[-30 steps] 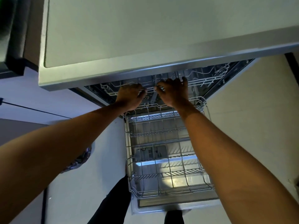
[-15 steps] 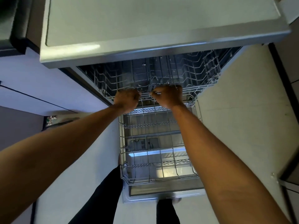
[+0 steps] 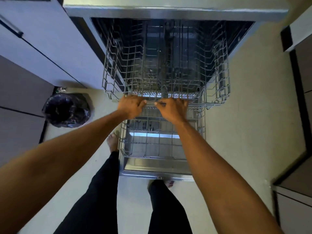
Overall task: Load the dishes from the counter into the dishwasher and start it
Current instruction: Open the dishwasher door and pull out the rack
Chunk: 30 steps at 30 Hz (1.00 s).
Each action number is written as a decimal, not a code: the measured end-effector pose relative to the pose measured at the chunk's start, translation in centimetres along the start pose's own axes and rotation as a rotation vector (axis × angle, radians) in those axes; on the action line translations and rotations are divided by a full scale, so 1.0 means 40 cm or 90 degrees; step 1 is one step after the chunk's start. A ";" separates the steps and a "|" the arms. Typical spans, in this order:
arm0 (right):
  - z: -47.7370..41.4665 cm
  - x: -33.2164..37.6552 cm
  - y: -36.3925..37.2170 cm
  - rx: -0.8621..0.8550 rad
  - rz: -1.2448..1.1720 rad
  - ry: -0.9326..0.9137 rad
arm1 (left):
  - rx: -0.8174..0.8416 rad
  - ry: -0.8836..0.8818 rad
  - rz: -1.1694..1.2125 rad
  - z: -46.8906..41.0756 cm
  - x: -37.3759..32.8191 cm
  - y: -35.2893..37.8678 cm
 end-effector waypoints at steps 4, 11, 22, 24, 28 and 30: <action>0.105 0.004 0.024 0.032 -0.019 0.018 | 0.051 -0.009 0.003 0.095 -0.008 0.044; 0.293 0.007 0.090 0.079 -0.030 0.039 | 0.111 -0.011 0.009 0.264 -0.009 0.133; 0.459 0.039 0.146 0.066 -0.048 0.085 | 0.124 0.006 0.027 0.419 0.002 0.195; 0.479 0.039 0.157 0.075 -0.057 0.095 | 0.137 0.006 0.037 0.442 0.002 0.199; 0.507 0.007 0.159 0.073 -0.069 0.075 | 0.127 0.018 0.060 0.477 -0.026 0.215; 0.506 0.000 0.157 0.074 -0.061 0.064 | 0.113 0.014 0.064 0.477 -0.030 0.215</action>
Point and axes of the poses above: each hand's wrist, its own z-axis away from the middle knuckle, its own y-axis out of the palm, x = y × z, the point moved 4 cm from there along -z, towards the middle knuckle, and after that the axes turned 4 degrees about -y, right-handed, at the moved point
